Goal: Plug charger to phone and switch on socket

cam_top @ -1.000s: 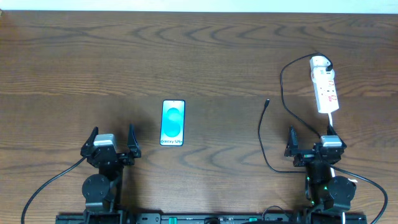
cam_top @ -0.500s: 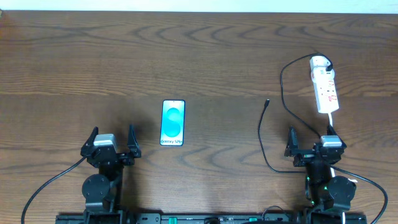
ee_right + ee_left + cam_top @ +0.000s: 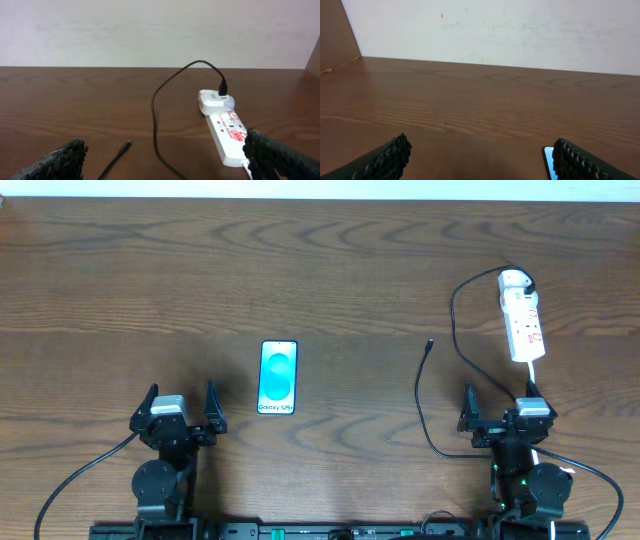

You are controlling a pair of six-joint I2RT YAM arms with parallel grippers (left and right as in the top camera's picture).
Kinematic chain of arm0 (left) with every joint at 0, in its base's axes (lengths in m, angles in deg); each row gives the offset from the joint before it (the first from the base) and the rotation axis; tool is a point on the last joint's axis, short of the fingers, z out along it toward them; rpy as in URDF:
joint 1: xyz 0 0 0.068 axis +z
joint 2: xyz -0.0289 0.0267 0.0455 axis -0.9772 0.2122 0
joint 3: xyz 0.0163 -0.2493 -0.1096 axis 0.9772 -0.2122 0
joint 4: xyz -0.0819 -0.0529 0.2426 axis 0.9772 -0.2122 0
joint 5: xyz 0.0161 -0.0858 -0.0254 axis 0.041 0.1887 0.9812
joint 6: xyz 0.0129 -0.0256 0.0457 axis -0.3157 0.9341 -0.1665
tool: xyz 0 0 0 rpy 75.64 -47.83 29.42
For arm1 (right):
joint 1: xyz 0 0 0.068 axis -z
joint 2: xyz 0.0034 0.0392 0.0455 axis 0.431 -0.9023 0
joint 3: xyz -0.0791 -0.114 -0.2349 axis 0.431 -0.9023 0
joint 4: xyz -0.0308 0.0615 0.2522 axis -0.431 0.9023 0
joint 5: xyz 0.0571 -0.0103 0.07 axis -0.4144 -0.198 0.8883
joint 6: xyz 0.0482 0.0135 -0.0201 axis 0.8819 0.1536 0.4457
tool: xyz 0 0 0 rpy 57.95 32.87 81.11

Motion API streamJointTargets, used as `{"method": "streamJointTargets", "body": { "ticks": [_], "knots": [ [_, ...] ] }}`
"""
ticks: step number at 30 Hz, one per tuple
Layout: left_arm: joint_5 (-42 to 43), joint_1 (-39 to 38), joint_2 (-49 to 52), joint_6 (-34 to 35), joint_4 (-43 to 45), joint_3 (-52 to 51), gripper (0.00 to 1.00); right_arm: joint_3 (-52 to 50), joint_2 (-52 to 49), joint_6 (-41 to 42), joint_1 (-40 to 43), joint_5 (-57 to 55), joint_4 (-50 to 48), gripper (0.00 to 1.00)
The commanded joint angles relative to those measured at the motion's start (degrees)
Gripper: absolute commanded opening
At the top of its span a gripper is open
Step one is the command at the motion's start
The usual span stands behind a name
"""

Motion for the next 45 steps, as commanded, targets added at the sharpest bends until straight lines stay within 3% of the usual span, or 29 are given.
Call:
{"method": "streamJointTargets", "body": {
  "ticks": [1,13,21,26,32,38,45],
  "knots": [
    [-0.15,0.35,-0.04,-0.35,-1.9,-1.18,0.93,-0.11,0.57,-0.63,0.22,0.61,0.17,0.99],
    [-0.57,0.35,-0.04,-0.37,-1.79,-1.18,0.93,-0.11,0.57,-0.63,0.22,0.63,0.17,0.99],
    [0.11,0.35,-0.04,0.2,3.04,-1.18,0.93,-0.11,0.57,-0.63,0.22,0.61,0.17,0.99],
    [1.09,0.35,-0.04,5.53,3.02,-1.01,0.93,-0.11,0.57,-0.63,0.22,0.61,0.17,0.99],
    [4.61,0.35,0.48,5.73,2.58,0.98,0.93,-0.11,0.57,-0.63,0.22,0.61,0.17,0.99],
    [5.84,0.35,5.07,6.6,2.58,4.07,0.93,-0.11,0.57,-0.63,0.22,0.61,0.17,0.99],
    [6.56,0.35,19.12,6.58,2.21,11.8,0.93,-0.11,0.57,-0.63,0.22,0.61,0.17,0.99]
  ]
}}
